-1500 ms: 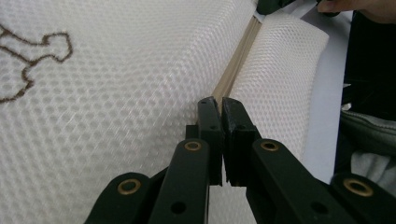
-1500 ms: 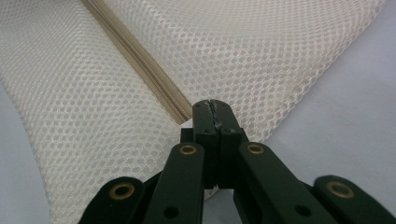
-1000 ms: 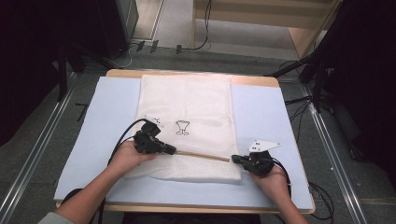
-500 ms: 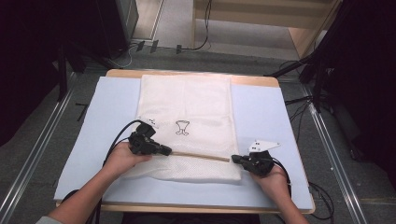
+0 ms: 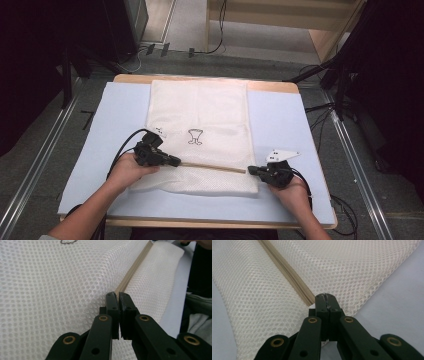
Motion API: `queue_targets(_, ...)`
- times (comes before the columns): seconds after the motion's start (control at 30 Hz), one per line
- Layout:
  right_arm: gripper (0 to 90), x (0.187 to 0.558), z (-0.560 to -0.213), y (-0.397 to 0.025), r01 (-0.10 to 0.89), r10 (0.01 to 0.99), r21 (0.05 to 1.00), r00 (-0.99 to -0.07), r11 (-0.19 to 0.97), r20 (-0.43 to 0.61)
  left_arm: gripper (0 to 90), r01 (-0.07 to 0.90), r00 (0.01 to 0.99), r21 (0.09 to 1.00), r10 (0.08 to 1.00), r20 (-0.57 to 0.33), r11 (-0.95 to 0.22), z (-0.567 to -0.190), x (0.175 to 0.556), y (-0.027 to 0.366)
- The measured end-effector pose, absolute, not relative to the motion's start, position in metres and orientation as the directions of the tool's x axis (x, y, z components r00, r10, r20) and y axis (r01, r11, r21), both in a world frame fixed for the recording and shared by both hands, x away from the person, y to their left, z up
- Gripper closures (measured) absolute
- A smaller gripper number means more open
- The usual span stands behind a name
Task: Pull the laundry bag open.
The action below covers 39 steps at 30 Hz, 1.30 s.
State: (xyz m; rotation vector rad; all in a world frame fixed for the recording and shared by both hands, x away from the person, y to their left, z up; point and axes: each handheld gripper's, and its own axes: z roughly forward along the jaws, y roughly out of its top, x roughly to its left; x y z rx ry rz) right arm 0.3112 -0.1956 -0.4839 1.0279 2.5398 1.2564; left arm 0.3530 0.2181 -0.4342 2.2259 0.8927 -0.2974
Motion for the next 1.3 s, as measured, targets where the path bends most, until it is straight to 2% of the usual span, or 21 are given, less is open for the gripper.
queue_targets(0.53,90.0,0.312,-0.484,-0.197,0.516,0.621,0.743,-0.764,0.426,0.174,89.3,0.702,0.706,0.537,0.554,-0.442,-0.467,-0.431,0.347,0.253)
queue_targets(1.3,90.0,0.315,-0.483,-0.199,0.518,0.609,0.733,-0.773,0.441,0.179,89.3,0.776,0.613,0.510,0.631,-0.475,-0.370,-0.429,0.336,0.309)
